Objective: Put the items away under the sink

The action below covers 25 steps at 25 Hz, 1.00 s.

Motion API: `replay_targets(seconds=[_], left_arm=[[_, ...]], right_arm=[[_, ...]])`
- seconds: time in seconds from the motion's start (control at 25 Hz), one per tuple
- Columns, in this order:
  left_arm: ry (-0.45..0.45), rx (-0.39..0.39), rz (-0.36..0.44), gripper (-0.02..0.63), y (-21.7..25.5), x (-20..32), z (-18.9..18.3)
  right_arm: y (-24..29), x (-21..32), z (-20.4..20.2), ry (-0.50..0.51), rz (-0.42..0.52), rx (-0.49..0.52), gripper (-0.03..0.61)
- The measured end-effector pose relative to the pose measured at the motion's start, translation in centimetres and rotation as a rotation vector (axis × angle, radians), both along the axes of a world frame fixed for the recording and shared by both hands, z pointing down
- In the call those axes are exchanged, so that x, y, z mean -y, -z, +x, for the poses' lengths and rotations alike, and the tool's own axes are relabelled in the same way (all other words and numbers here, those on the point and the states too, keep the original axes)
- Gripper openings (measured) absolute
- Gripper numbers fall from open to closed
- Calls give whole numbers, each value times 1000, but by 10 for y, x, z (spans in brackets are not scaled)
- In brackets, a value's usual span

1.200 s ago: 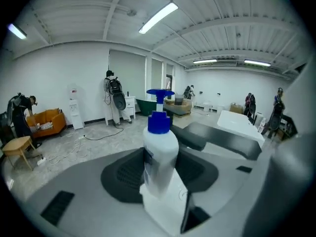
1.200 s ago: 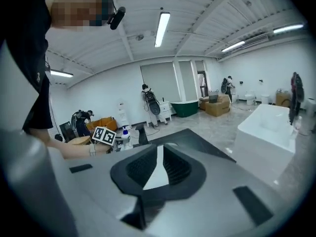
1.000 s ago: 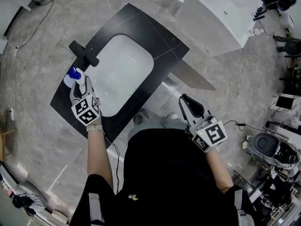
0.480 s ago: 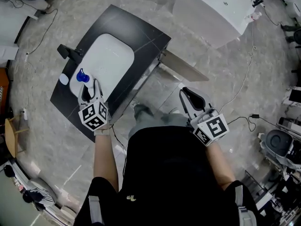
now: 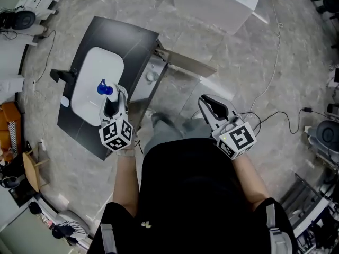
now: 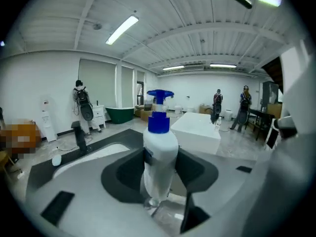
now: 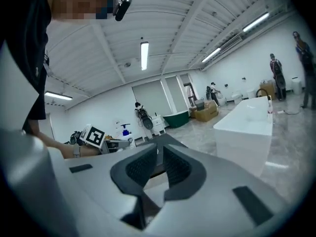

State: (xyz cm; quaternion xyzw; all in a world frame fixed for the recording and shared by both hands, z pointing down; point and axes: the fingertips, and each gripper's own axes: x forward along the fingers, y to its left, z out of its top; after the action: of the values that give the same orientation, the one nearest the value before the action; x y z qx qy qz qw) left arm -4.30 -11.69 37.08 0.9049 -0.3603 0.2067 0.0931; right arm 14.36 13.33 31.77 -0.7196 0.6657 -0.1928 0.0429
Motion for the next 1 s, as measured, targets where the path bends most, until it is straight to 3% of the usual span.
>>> replay_targets(seconds=[0.28,0.52,0.76,1.0], left_arm=[[-189,11,-35,204,-17,-54,71],[-341,44,-94,204,-81,-80,121],[-445,82,-85,204,-131,-92,138],[-524,110,-105,204,-192,-97,140]], right_arm=[[-23,-46,25,-115,-32,30,55],[-73,-60,47,-212,-92,57,54],[-110,-63,51,-289,-131,94,54],[-162,-37,43,-297,-154,139,55]])
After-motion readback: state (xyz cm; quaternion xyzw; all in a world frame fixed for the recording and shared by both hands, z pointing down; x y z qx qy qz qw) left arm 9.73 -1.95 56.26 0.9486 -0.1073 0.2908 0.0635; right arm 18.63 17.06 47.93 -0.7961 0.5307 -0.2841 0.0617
